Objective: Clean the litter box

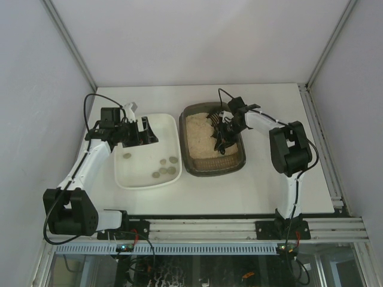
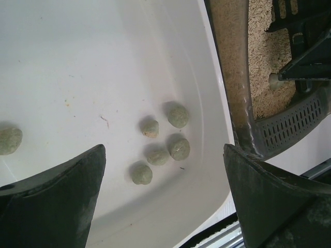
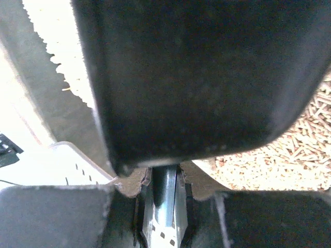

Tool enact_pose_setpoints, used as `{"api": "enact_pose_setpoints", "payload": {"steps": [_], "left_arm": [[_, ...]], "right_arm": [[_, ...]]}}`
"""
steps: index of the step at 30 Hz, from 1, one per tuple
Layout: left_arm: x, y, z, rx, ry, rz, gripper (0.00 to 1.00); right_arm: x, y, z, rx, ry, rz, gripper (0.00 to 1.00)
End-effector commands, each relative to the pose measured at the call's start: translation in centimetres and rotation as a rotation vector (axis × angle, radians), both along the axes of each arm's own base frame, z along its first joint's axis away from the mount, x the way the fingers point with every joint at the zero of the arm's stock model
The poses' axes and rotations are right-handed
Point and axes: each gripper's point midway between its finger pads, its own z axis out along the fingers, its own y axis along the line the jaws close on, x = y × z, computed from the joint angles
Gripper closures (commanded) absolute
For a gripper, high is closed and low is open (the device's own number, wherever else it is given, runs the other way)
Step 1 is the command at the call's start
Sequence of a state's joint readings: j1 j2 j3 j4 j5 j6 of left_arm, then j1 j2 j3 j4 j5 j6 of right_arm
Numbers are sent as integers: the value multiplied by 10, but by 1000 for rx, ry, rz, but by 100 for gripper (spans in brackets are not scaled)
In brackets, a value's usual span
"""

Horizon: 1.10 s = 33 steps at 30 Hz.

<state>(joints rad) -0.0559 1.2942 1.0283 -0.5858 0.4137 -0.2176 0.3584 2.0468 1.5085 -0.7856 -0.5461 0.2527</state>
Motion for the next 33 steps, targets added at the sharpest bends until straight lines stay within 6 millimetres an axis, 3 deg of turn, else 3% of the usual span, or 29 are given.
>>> {"api": "enact_pose_setpoints", "payload": {"steps": [1,14,21,29,33], "left_arm": [[-4,-4,-5,-7,0,-40,1],[-9,10,6,85,-56,-45,1],[-26,37,11,232,-138,-2,1],[-52,53,19,320,-199,14,0],[-65,55,15,328,-194,17,0]], "right_arm": [[11,24,47,213,-115,17,100],[0,25,57,323,-132,4,100],[-8,16,66,434,-138,-30,100],[-17,16,108,675,-221,-86,100],[-19,16,104,651,-297,-86,100]]}}
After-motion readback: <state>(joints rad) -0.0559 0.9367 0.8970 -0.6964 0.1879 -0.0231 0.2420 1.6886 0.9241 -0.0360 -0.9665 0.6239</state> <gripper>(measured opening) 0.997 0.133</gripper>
